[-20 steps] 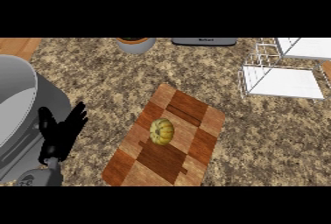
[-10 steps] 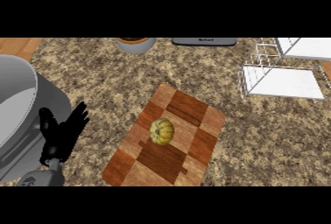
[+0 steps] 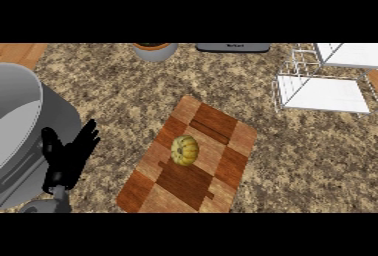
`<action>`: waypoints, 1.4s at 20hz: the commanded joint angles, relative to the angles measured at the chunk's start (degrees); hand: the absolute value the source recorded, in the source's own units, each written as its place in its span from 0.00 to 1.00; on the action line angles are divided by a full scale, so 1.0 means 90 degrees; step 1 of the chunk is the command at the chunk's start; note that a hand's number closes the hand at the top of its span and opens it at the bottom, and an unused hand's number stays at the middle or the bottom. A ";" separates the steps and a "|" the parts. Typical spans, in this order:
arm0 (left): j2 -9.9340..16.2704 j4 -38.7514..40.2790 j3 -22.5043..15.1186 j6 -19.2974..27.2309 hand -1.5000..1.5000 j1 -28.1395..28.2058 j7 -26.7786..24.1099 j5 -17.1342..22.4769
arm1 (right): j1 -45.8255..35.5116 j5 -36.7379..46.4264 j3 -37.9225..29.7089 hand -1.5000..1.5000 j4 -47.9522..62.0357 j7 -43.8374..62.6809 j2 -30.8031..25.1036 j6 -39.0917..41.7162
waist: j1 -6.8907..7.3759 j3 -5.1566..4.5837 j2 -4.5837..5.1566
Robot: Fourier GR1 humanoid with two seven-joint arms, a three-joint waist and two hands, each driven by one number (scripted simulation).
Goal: Pick the can from the placemat and place it in the tiered shelf
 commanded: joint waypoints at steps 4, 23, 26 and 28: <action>-0.0064 0.0121 -0.0044 -0.0049 0.50 -0.0057 -0.0046 -0.0060 | -0.0285 -0.0703 -0.0836 0.00 0.0450 0.0384 0.0191 -0.0272 | -0.0001 0.0000 0.0008; 0.0019 0.0021 0.0135 -0.0054 0.50 -0.0059 0.0066 -0.0042 | -0.0362 -0.1881 -0.2424 0.00 0.0794 0.0973 -0.1602 -0.1077 | -0.0014 0.0006 0.0013; -0.0058 0.0341 0.0201 -0.0050 0.50 -0.0346 0.0003 0.0007 | 0.0087 -0.2207 -0.2876 0.00 0.1114 0.0787 -0.1904 -0.1150 | -0.0066 0.0013 0.0049; -0.0001 0.0285 0.0193 -0.0102 0.50 -0.0164 -0.0034 -0.0033 | 0.0078 -0.2237 -0.2888 0.00 0.1141 0.0893 -0.2213 -0.0922 | -0.0018 0.0010 0.0031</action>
